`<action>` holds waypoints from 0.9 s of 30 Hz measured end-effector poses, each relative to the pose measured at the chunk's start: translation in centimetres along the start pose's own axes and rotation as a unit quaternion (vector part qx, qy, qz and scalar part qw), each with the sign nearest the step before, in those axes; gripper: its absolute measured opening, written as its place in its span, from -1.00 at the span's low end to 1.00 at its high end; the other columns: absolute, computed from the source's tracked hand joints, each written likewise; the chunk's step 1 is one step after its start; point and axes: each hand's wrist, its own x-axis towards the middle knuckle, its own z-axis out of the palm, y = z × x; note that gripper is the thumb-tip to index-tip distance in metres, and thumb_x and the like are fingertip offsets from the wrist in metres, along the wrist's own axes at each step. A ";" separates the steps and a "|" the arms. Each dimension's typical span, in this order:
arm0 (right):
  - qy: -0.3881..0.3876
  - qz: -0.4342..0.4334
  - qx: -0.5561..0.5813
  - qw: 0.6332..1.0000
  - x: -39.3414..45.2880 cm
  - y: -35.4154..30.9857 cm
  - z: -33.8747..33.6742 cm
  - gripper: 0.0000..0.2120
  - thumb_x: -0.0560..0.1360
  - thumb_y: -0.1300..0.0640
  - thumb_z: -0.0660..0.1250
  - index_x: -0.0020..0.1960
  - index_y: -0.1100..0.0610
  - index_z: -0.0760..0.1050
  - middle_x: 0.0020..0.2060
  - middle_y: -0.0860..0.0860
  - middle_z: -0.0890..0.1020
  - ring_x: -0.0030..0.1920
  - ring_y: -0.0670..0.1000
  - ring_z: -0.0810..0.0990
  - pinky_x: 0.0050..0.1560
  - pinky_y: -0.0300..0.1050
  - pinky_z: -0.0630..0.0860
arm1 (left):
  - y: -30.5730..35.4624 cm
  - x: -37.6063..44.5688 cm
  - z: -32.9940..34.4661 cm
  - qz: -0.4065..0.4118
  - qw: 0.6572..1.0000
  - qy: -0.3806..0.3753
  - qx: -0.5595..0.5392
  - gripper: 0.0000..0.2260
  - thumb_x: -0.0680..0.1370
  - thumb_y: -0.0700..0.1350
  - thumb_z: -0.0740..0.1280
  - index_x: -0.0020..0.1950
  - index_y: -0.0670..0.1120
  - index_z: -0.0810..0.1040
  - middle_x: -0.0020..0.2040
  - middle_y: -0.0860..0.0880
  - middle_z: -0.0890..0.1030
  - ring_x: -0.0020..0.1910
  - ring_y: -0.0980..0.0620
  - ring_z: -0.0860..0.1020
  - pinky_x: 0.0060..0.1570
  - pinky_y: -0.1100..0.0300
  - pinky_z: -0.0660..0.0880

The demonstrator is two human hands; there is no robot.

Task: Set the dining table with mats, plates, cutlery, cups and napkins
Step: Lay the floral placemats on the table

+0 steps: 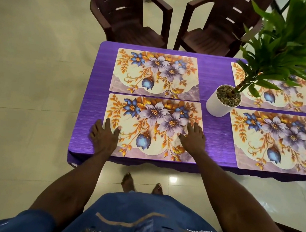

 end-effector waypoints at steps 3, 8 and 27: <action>-0.004 0.002 0.000 1.000 -0.1 0.0 0.0 -0.33 0.61 -0.21 0.11 0.59 0.01 -0.04 0.59 0.07 -0.03 0.58 0.16 -0.05 0.51 0.20 0.00 | 0.1 -0.1 -0.2 -0.003 1.000 -0.004 0.004 -0.42 0.60 0.25 0.14 0.51 -0.07 0.26 0.50 -0.20 0.23 0.46 -0.22 0.21 0.38 -0.21 0.19; -0.008 0.004 0.012 1.000 -0.4 -0.1 -0.3 -0.34 0.62 -0.20 0.11 0.59 0.01 -0.04 0.59 0.07 -0.04 0.58 0.16 -0.07 0.51 0.21 -0.02 | 0.2 -0.2 -0.5 -0.002 1.000 -0.009 0.007 -0.42 0.60 0.24 0.14 0.52 -0.08 0.25 0.50 -0.21 0.22 0.46 -0.23 0.20 0.39 -0.22 0.19; 0.108 -0.106 0.076 0.986 -1.3 -5.7 -0.2 -0.47 0.60 0.01 0.24 0.50 0.16 0.24 0.51 0.14 0.26 0.50 0.19 0.21 0.47 0.11 0.17 | -2.8 -1.1 -2.8 -0.034 0.985 0.109 -0.132 -0.63 0.66 -0.02 0.19 0.40 -0.18 0.41 0.36 -0.21 0.46 0.35 -0.21 0.37 0.35 -0.12 0.30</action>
